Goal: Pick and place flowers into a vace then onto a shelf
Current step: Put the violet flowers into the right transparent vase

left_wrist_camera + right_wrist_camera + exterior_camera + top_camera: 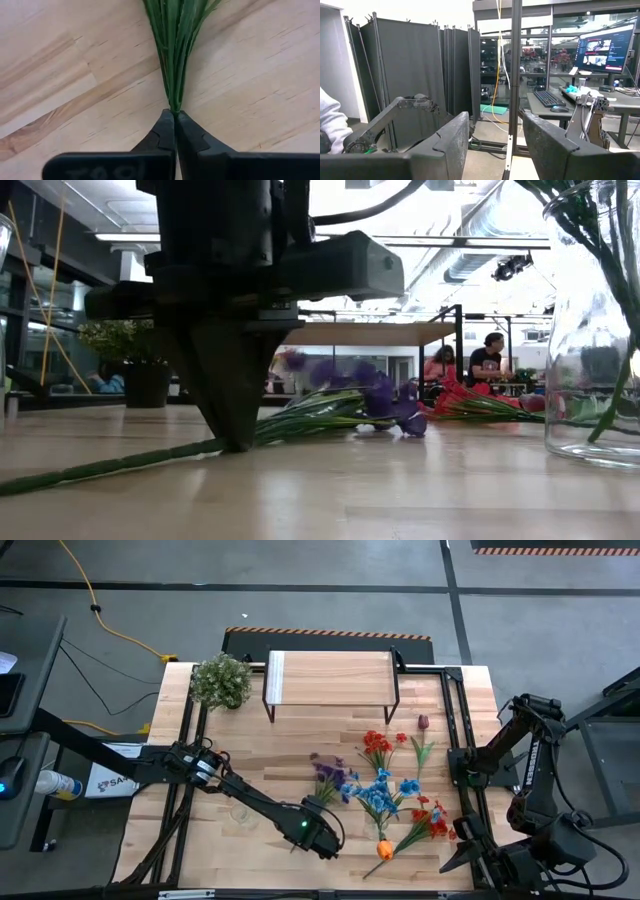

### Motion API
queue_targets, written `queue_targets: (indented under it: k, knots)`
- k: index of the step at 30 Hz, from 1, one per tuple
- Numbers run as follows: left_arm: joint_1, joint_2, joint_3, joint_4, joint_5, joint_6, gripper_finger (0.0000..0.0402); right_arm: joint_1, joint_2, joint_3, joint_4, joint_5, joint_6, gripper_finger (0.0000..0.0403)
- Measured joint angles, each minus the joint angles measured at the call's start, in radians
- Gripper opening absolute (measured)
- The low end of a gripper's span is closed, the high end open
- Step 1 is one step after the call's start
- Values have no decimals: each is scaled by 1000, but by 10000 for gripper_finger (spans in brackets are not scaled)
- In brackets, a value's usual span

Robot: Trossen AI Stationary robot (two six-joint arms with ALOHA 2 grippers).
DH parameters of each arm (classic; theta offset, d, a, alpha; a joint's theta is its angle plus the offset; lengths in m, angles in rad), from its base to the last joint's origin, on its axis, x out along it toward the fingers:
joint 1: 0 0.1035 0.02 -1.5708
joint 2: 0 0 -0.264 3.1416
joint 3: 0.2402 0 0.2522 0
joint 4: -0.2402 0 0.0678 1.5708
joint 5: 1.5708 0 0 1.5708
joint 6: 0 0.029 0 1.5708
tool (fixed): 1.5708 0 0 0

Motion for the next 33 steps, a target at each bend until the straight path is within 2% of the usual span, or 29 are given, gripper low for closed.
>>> queue_targets:
  k: [13,21,33]
  knots:
    - [-1,-14,0,-63,43,-28,34,0,0,0,0,0,0,167]
    - [-5,-43,-10,-217,77,-81,34,0,0,0,0,1,0,158]
    - [-11,-64,-7,-228,19,-120,34,0,0,0,-1,20,-15,162]
